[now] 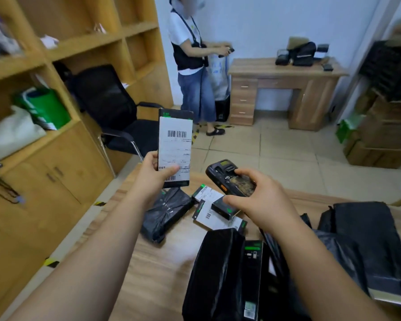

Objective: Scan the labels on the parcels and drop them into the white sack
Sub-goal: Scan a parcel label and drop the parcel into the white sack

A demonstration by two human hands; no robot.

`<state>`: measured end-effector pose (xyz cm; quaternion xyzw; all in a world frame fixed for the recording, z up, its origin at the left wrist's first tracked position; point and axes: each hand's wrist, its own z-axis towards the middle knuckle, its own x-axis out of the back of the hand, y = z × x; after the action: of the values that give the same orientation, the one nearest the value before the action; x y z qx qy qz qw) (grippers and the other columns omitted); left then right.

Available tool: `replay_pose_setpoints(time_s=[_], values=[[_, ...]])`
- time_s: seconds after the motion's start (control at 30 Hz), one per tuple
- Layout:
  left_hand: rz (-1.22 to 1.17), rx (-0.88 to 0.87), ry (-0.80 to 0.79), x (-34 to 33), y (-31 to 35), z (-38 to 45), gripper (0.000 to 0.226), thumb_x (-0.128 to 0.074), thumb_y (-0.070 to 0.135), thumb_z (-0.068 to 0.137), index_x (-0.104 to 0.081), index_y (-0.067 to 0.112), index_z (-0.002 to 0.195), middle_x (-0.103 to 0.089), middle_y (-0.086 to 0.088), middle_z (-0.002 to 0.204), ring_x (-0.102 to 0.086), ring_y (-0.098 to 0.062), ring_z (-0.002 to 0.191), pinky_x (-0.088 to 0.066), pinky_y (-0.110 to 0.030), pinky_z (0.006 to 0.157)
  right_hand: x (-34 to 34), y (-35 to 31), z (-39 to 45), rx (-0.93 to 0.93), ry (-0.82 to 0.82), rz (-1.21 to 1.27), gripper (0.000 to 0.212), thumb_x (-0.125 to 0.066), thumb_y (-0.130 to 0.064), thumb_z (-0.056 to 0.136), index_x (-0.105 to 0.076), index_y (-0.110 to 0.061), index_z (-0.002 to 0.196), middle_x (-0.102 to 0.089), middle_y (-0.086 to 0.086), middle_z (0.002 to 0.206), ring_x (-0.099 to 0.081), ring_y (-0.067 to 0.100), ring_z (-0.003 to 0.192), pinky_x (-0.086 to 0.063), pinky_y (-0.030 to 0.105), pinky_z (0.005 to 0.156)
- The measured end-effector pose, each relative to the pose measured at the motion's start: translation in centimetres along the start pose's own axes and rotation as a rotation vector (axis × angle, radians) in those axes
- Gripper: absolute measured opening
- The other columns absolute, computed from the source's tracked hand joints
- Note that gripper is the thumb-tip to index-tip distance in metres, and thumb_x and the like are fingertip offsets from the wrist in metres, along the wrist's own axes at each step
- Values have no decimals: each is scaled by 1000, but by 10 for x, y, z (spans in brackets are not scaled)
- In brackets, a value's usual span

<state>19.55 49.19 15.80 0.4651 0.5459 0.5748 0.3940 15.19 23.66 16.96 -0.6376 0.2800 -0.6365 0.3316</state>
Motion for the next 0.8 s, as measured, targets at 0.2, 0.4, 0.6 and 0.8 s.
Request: replay_pose_setpoints(time_s=[0.2,0.4,0.6,0.8], values=[[62,-45,4,-4,13,-7,38,-70,8,89,-47,19,116,-67,4,111,-66,-11,99,-54,-23,76,12,-25,-20,8,-60,-57,67,-80,-48,62,-56,-45,124,-62,-13,108,-63,7,85,-56,34,76],[32,-61,-15,6,14,-1,44,-69,6,89,-46,17,124,-65,3,113,-64,-10,102,-49,-18,71,7,-44,-27,4,-42,-82,65,-78,-49,62,-55,-47,123,-63,-13,109,-62,4,84,-56,32,74],[52,-79,-48,31,11,11,37,-69,12,90,-49,16,121,-65,1,116,-63,-8,97,-47,-21,72,-14,-64,-30,3,26,-83,65,-81,-46,65,-55,-47,124,-62,-15,109,-63,2,85,-53,27,67],[84,-109,-174,74,31,29,24,-77,28,84,-60,28,102,-72,8,101,-70,-13,91,-54,-34,80,-43,-84,-28,-21,285,-23,66,-84,-40,64,-59,-40,124,-59,-16,108,-60,9,100,-52,33,87]])
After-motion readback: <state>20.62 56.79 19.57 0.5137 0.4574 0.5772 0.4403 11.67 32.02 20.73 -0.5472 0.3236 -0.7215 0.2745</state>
